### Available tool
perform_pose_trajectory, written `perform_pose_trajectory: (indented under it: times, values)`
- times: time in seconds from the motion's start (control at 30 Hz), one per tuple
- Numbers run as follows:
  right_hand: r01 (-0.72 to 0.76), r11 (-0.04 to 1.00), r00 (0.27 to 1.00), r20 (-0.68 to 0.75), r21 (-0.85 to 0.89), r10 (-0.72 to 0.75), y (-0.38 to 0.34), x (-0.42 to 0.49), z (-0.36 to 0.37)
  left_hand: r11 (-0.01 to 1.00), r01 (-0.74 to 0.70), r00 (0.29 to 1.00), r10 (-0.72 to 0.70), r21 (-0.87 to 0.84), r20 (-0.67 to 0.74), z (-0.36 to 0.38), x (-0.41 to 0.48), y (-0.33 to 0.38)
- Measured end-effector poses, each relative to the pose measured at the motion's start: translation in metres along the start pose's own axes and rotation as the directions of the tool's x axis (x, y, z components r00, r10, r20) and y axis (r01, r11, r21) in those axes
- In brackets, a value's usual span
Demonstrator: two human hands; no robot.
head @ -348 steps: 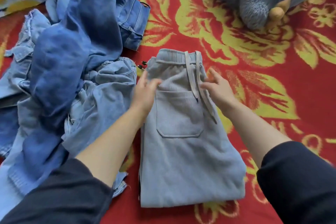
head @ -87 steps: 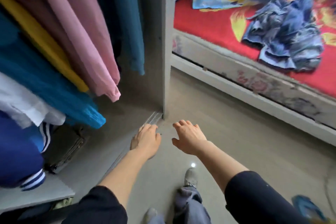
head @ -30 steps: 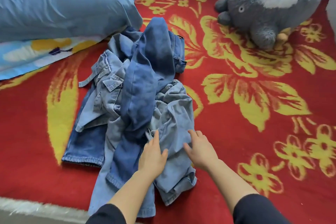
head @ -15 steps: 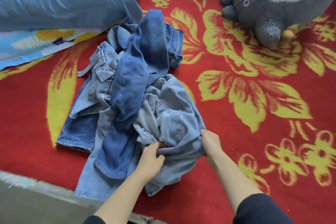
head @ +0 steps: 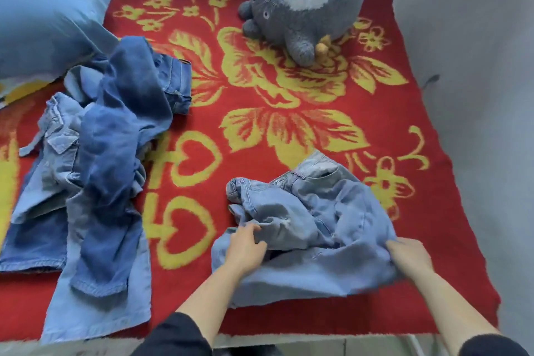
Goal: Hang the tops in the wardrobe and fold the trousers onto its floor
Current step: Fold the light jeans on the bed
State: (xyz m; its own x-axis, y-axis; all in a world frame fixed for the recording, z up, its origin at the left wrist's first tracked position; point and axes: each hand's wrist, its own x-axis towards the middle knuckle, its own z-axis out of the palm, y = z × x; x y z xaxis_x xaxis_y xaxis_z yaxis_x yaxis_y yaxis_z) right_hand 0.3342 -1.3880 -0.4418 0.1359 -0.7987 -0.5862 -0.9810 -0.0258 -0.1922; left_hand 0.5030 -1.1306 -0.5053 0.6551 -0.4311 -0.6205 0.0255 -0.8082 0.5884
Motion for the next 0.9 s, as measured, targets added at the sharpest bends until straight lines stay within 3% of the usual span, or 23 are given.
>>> perform_pose_trajectory:
  times: [0.07,0.17,0.23,0.33,0.4,0.47,0.57,0.67,0.73,0.77,0.83,0.9]
  values:
    - [0.102,0.985,0.985,0.150,-0.141,-0.080,0.014,-0.003,0.018,1.000,-0.027,0.995,0.026,-0.010,-0.098,0.011,0.010,0.003]
    - [0.176,0.953,0.937,0.337,-0.248,-0.085,0.028,-0.004,0.049,0.989,-0.023,0.936,-0.030,-0.145,-0.352,0.024,0.017,0.013]
    - [0.164,0.948,0.938,0.340,-0.273,-0.064,0.036,0.000,0.058,0.974,0.008,0.931,-0.090,-0.226,-0.355,0.025,0.026,0.018]
    - [0.145,0.959,0.975,0.201,-0.245,-0.096,0.033,0.021,0.045,0.982,0.117,0.976,-0.141,-0.150,-0.163,0.019,0.045,0.021]
    - [0.148,0.983,0.989,0.001,-0.109,-0.149,0.011,0.041,0.019,0.991,0.133,0.989,-0.132,0.000,-0.066,0.023,0.045,0.030]
    - [0.198,0.977,0.967,-0.181,0.082,-0.180,-0.028,0.057,-0.012,0.990,0.140,0.989,-0.138,-0.028,0.051,0.034,0.034,0.041]
    - [0.446,0.863,0.878,-0.304,0.237,-0.371,-0.109,0.065,-0.056,0.941,0.185,0.939,-0.085,-0.282,0.333,0.058,0.004,0.072]
    - [0.704,0.609,0.706,-0.261,0.366,-0.659,-0.186,0.054,-0.086,0.864,0.118,0.892,0.123,-0.489,0.434,0.082,-0.015,0.126]
    - [0.760,0.406,0.561,-0.197,0.507,-0.804,-0.219,0.040,-0.095,0.782,0.126,0.848,0.234,-0.611,0.475,0.094,-0.011,0.164]
    - [0.761,0.358,0.503,-0.145,0.541,-0.852,-0.228,0.036,-0.095,0.760,0.118,0.842,0.265,-0.639,0.470,0.098,-0.006,0.178]
    - [0.817,0.382,0.434,-0.026,0.432,-0.900,-0.229,0.043,-0.088,0.741,0.115,0.876,0.239,-0.662,0.419,0.103,0.008,0.194]
    - [0.862,0.461,0.470,0.008,0.211,-0.883,-0.210,0.062,-0.075,0.761,0.110,0.951,0.106,-0.640,0.290,0.101,0.020,0.190]
